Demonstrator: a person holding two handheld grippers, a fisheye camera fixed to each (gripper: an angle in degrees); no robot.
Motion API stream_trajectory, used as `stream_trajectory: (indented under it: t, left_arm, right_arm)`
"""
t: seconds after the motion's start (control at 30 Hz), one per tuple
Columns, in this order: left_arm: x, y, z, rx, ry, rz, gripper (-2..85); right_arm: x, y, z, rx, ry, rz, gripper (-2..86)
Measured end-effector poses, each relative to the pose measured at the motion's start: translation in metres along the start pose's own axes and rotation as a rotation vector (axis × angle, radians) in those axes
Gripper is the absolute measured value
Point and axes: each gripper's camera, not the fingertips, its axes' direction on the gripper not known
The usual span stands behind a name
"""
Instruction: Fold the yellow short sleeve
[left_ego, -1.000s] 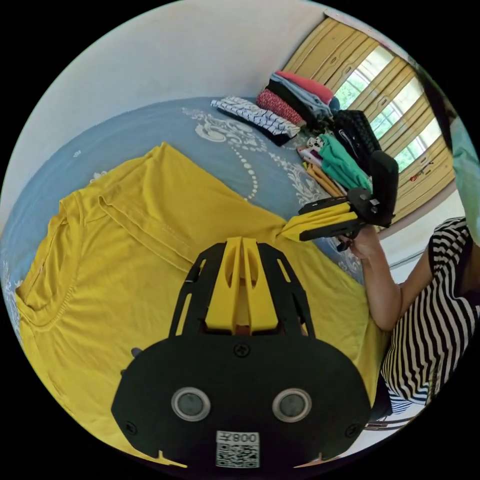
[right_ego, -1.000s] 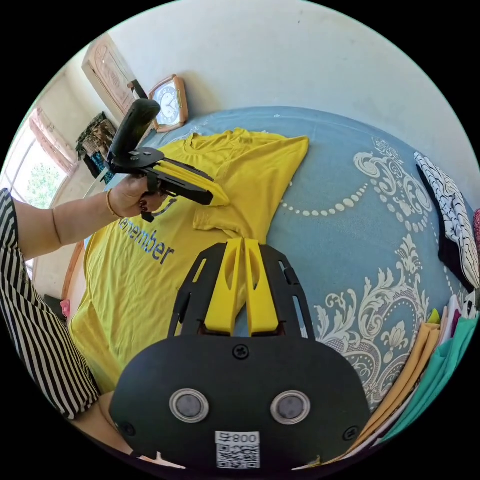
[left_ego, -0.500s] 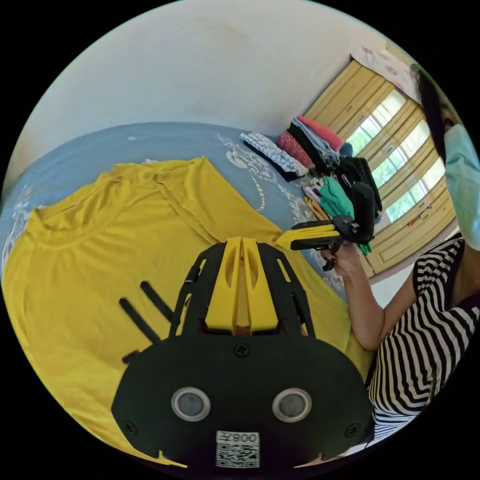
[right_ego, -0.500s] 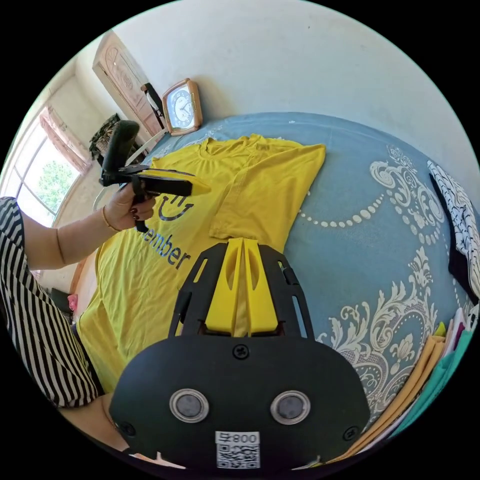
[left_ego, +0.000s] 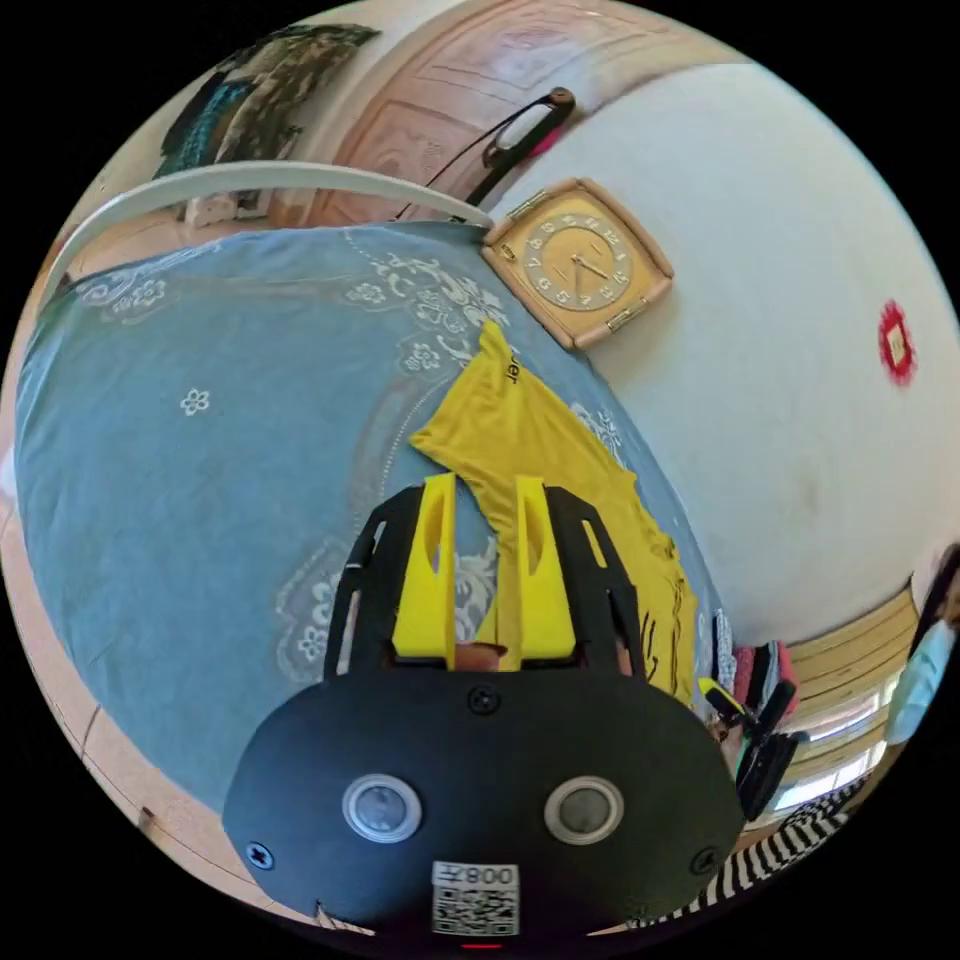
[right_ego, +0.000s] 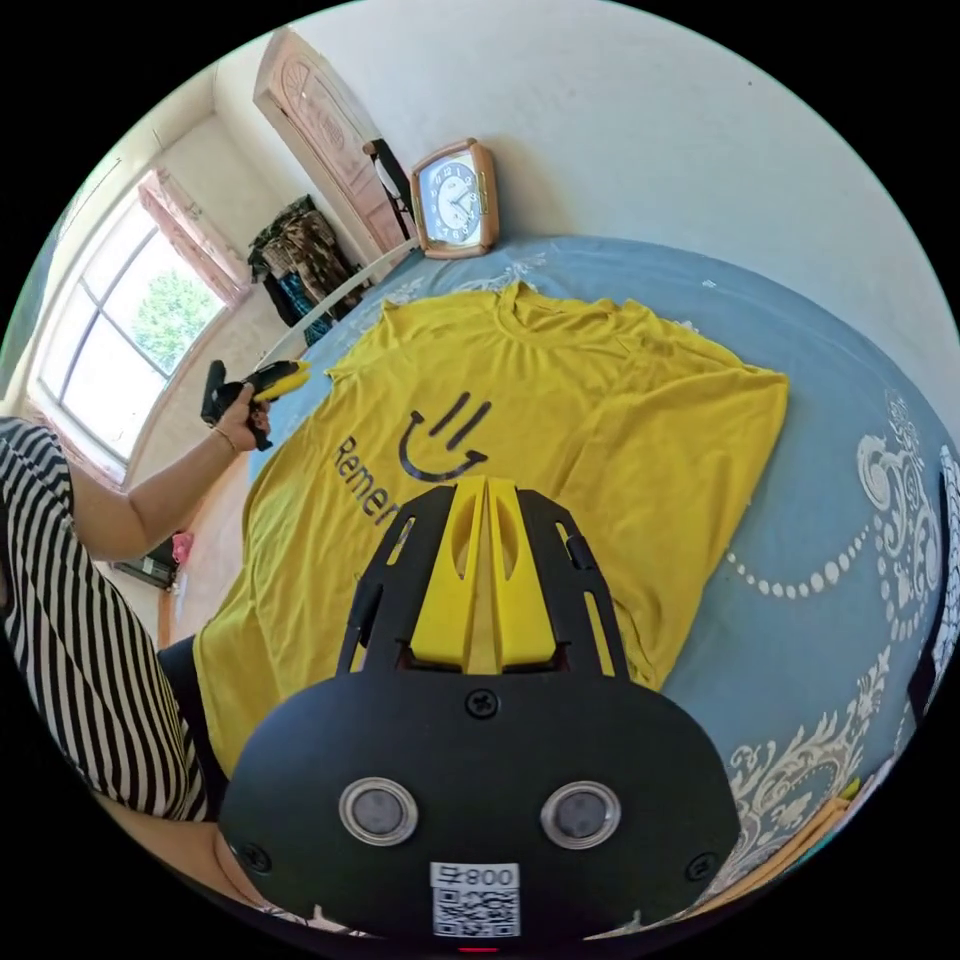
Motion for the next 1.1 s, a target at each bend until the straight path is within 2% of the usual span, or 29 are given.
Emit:
stream_trajectory:
  t: [0.1, 0.23, 0.37, 0.63, 0.73, 0.93, 1.1]
  left_arm:
    - [-0.034, -0.027, -0.015, -0.003, 0.048, -0.085, 8.8]
    - [-0.060, -0.054, -0.035, 0.001, 0.128, -0.099, 6.6]
    - [-0.091, -0.073, -0.061, 0.012, 0.237, -0.093, 2.9]
    - [-0.118, -0.093, -0.115, 0.043, 0.344, -0.070, 1.5]
    - [-0.122, -0.099, -0.134, 0.048, 0.355, -0.051, 1.4]
    - [-0.126, -0.107, -0.160, 0.033, 0.391, -0.029, 1.4]
    - [-0.124, -0.108, -0.179, 0.029, 0.400, -0.013, 1.4]
  right_arm:
    - [0.000, -0.030, 0.005, 0.038, -0.060, 0.009, 0.3]
    - [0.004, -0.068, 0.023, 0.102, -0.213, 0.036, 0.3]
    - [-0.004, -0.123, 0.061, 0.099, -0.240, 0.009, 0.6]
    - [-0.086, -0.342, 0.221, -0.065, -0.295, -0.242, 5.8]
    - [-0.127, -0.410, 0.285, -0.157, -0.249, -0.315, 6.6]
    - [-0.181, -0.494, 0.389, -0.322, -0.141, -0.374, 6.8]
    - [-0.202, -0.526, 0.430, -0.352, -0.130, -0.391, 7.4]
